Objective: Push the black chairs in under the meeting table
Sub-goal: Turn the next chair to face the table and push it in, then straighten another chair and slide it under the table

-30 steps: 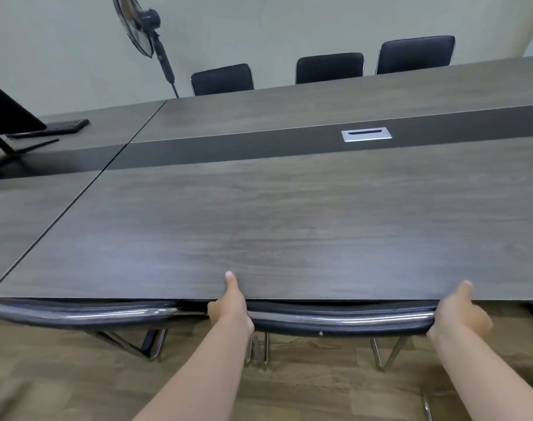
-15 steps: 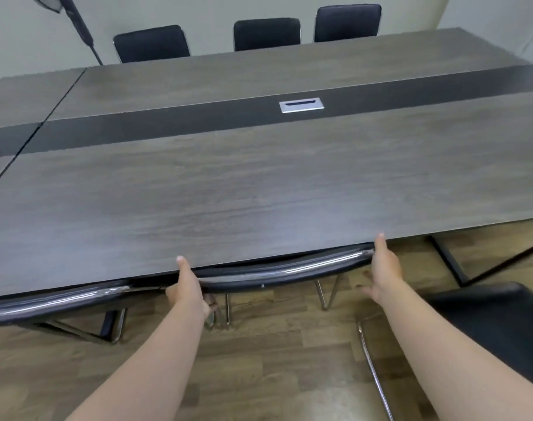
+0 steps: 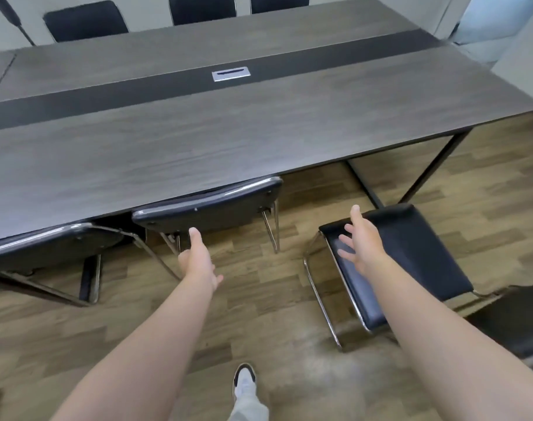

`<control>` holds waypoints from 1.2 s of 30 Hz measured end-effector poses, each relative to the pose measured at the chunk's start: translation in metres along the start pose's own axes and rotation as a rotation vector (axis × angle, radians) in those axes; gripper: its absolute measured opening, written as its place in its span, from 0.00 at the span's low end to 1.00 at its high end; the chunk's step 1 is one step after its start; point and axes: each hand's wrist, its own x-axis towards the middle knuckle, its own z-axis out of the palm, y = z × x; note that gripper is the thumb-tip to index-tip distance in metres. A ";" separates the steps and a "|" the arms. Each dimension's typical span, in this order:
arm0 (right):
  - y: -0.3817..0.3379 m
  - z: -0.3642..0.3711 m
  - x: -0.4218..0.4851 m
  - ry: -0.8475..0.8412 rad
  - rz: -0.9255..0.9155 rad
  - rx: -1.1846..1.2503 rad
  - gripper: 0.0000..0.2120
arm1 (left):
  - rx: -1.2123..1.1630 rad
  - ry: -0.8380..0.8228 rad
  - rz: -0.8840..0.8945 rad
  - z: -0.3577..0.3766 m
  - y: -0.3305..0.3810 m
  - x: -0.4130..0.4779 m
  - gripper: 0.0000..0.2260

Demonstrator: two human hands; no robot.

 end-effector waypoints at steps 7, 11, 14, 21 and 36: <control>0.037 -0.171 -0.083 0.069 -0.038 0.046 0.30 | 0.174 -0.100 0.017 0.004 -0.119 -0.133 0.25; 0.058 -0.270 -0.105 0.170 0.003 0.120 0.32 | 0.316 -0.183 -0.005 0.018 -0.195 -0.194 0.22; 0.069 -0.328 -0.109 0.245 0.021 0.160 0.30 | 0.399 -0.260 -0.023 0.035 -0.244 -0.232 0.21; 0.081 -0.420 -0.078 0.443 0.020 0.192 0.22 | 0.465 -0.277 -0.218 0.100 -0.323 -0.281 0.34; 0.040 -0.508 0.057 0.519 0.252 0.247 0.36 | 0.296 -0.308 -0.462 0.174 -0.375 -0.270 0.26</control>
